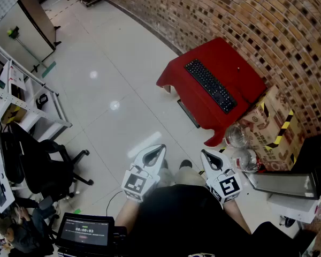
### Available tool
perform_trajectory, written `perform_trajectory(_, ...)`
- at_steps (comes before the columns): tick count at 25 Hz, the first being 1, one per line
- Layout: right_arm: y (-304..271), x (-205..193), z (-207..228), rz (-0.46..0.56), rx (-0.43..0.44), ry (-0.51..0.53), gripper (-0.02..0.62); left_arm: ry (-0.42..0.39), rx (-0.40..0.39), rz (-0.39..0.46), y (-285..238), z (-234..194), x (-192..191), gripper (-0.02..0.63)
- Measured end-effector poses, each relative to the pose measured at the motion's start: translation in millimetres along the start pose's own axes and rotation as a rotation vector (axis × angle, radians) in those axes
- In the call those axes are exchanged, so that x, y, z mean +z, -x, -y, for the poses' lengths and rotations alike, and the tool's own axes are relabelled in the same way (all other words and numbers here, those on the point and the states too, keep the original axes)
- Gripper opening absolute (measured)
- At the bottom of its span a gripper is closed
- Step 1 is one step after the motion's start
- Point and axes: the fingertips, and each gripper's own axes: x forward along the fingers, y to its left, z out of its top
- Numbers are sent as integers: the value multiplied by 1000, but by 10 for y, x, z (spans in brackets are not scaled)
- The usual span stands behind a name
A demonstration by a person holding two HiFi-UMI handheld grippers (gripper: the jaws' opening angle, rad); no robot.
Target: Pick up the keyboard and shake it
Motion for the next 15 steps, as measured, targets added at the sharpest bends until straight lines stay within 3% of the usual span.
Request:
perform_trajectory(6,-61,192,-78,22,4,18,-8,22,-10,-29,14,-104,-82,15)
perform_trajectory(15,-115,110,251,25,-38,-43,-8,9,-27,-41,-274,-172,0,15)
